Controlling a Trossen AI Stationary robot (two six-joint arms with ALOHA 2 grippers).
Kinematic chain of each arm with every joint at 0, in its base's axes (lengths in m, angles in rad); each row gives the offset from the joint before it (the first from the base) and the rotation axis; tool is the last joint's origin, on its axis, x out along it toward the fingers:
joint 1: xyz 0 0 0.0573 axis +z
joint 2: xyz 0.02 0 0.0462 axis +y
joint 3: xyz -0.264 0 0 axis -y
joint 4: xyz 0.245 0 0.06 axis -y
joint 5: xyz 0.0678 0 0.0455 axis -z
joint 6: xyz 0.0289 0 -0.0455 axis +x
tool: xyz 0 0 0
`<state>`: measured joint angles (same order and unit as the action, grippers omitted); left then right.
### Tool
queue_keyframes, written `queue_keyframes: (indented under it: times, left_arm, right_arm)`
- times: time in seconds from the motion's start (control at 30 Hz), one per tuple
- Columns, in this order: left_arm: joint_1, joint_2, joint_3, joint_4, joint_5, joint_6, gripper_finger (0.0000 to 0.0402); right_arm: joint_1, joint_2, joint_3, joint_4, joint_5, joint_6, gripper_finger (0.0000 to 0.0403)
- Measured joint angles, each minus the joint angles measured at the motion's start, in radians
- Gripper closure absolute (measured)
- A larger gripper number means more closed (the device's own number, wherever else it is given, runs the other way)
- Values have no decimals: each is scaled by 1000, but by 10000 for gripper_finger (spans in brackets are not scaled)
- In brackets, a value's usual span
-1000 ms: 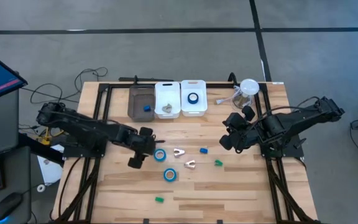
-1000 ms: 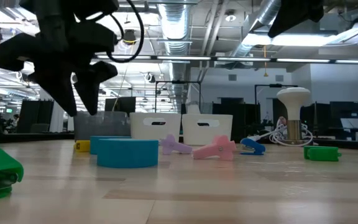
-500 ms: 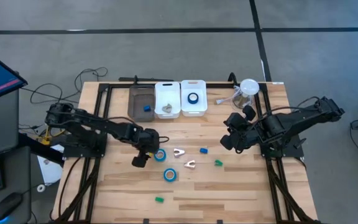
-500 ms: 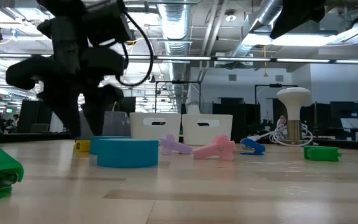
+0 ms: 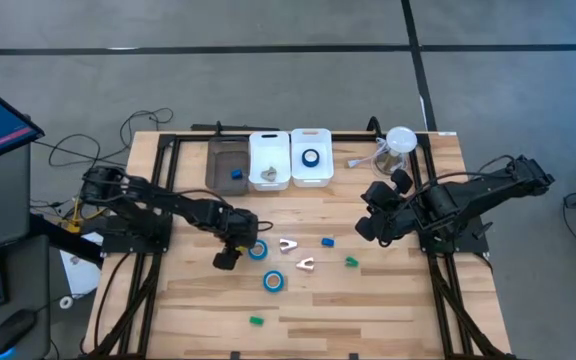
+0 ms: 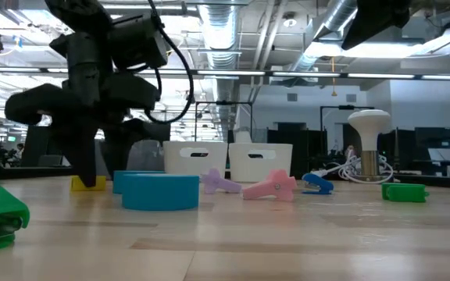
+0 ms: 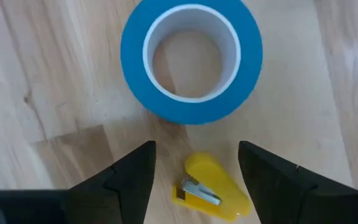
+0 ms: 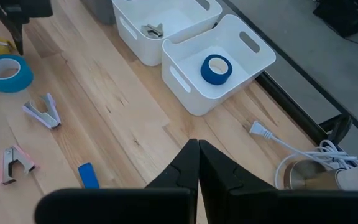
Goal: Pick and place Stapler, Stapler remover, tape
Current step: Put the yellow stapler into the black bin
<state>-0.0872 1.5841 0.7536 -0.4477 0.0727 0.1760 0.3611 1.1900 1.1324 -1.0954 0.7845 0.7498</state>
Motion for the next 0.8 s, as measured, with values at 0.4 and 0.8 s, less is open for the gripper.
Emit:
queue_keyframes:
  times: [0.4, 0.8]
  left_arm:
    - [47, -31, -2, 5, -17, -274, 179]
    - [73, -177, 0, -56, -16, -718, 212]
  right_arm:
    - [-1, 0, 0, -5, 0, 0, 403]
    - [-4, 0, 0, -5, 0, 0, 403]
